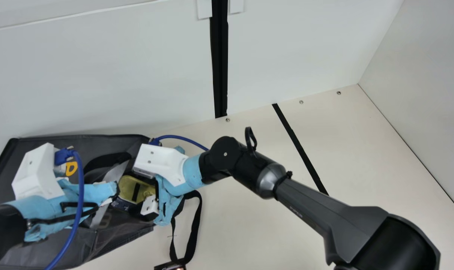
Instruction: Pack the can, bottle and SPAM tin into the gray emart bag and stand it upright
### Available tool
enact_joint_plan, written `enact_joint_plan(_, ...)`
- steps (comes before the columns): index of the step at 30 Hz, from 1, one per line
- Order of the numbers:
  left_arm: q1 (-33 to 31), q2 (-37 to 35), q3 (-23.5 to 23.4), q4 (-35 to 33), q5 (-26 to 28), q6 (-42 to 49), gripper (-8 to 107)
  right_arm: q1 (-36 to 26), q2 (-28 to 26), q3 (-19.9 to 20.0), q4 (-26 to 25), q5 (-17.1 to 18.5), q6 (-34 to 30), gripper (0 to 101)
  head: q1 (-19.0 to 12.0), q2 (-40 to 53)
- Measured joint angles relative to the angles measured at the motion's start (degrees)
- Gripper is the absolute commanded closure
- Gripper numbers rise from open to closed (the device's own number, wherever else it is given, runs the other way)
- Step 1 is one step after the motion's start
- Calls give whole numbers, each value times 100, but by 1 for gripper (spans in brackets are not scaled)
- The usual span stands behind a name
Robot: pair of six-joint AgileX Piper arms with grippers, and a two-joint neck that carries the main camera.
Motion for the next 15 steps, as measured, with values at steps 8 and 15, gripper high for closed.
enact_joint_plan(8, 0, 0, 0, 0, 0, 0, 107, 213, 270, -256, -75, -146, 198, 101, 0, -9)
enact_joint_plan(15, 0, 0, 0, 0, 0, 0, 107, 350, 431, -390, -110, -294, 358, 88, 0, -9)
